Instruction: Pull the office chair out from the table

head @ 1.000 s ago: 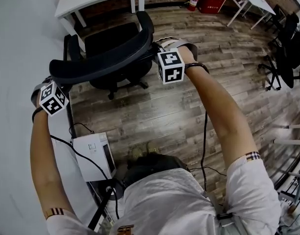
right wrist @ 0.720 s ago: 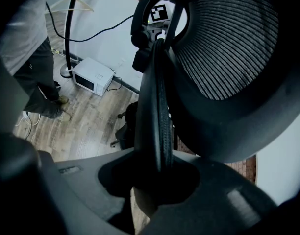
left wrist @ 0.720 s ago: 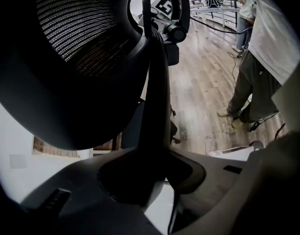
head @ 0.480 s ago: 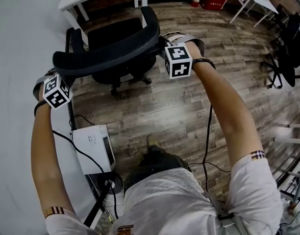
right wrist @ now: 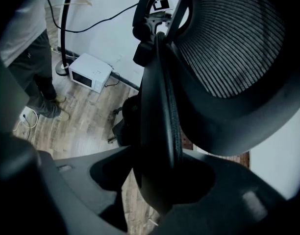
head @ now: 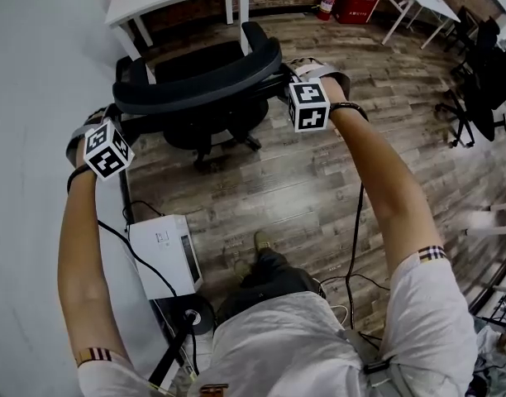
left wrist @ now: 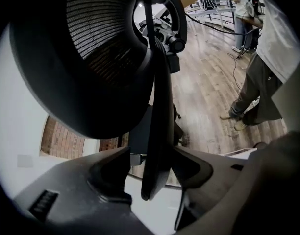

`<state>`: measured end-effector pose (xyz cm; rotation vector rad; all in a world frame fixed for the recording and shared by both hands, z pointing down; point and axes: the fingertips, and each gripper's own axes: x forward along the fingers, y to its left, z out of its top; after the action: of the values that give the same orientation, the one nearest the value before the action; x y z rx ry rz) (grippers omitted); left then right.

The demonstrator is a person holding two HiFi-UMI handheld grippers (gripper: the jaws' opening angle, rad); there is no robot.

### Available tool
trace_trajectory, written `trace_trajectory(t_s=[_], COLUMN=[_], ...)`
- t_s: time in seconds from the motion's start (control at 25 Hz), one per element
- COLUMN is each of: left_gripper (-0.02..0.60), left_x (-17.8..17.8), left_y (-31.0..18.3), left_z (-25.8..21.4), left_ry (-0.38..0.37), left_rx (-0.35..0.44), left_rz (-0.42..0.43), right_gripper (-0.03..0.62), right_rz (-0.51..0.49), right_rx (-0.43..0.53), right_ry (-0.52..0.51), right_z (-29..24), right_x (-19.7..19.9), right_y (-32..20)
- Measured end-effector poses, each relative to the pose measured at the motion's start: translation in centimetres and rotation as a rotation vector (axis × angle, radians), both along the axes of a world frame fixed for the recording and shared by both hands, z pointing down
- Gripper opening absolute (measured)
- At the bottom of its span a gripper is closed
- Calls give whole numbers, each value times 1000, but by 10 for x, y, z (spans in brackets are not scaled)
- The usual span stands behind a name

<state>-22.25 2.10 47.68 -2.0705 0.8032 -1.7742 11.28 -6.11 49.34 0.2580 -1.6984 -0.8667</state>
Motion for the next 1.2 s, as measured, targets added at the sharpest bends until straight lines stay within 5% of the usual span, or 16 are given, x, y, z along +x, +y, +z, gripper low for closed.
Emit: trace_trajectory(t_s=[0.28, 0.48, 0.68, 0.96, 1.2], left_gripper=[253, 253, 253, 238, 165], left_x=[-5, -2, 17, 58, 107], left_y=[19, 38, 52, 99, 134], left_z=[-26, -56, -97, -147, -180], left_ry=[18, 129, 419, 911, 1147], left_rx=[53, 116, 208, 370, 471], left_rz=[15, 1, -61, -154, -187], right_gripper=[229, 229, 229, 208, 143], right_rz=[115, 203, 290, 287, 188], right_rx=[66, 78, 42, -45, -150], right_ry=[-35, -114, -280, -663, -915], right_z=[-31, -59, -91, -126, -152], right_x=[23, 45, 46, 11, -16], right_y=[10, 29, 58, 108, 145])
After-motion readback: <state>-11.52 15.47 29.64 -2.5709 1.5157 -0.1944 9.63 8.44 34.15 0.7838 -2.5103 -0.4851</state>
